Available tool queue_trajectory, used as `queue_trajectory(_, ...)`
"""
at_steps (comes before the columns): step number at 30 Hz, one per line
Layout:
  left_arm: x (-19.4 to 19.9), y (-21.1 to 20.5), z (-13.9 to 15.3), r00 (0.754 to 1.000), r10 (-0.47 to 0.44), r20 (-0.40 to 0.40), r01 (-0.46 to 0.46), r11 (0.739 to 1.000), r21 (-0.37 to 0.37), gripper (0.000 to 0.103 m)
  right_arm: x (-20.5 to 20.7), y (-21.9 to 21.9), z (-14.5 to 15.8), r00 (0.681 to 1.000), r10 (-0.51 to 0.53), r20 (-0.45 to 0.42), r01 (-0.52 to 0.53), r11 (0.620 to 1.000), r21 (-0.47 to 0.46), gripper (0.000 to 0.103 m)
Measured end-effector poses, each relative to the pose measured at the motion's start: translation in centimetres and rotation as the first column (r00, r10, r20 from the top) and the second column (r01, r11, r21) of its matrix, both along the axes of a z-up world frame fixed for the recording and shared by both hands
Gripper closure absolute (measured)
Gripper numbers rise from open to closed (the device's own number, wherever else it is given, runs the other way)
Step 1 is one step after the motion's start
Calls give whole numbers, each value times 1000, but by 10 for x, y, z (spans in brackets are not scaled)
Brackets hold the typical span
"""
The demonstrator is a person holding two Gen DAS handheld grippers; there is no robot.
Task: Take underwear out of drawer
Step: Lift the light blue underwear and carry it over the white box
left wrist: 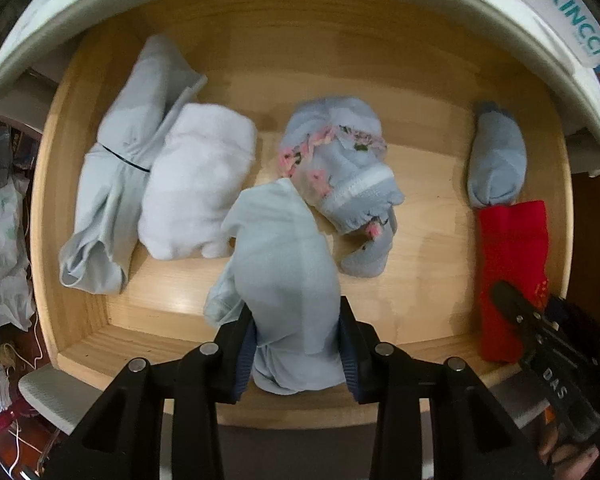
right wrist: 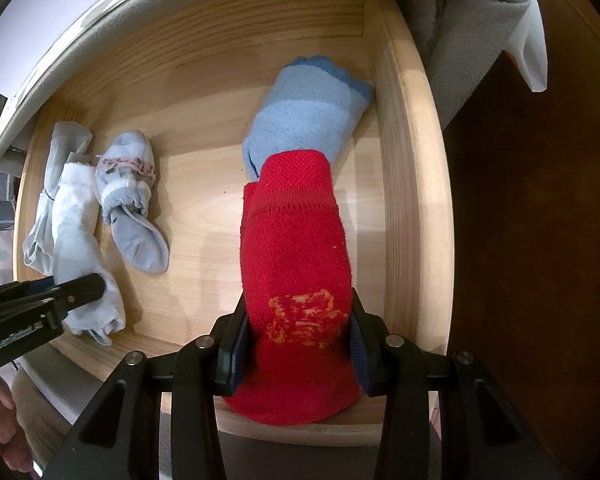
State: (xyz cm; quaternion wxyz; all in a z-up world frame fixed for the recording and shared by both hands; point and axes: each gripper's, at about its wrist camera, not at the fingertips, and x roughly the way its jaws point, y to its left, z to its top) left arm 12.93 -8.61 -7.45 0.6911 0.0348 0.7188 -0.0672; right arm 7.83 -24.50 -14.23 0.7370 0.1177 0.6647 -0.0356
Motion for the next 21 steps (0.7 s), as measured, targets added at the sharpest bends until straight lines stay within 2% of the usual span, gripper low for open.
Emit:
queue_trajectory(10,-18,15,47,990,-61,125,60,998,11,66,0,0,0,1000,-1,0,1,1000,-1,64)
queue_trajectory(17,-27,31,89,970,-100,224,102,995,2,66,0,0,0,1000,1,-3,-1,1000,-8,64)
queue_trajectory(19,-18,27,86,962,-110,252,112,994,6,66,1,1,0,1000,1,-4,-1,1000,-10,64)
queue_trajectory(21,-16,30,100,951,-122,285,126,992,5,66,1,1,0,1000,1,-5,-1,1000,-12,64)
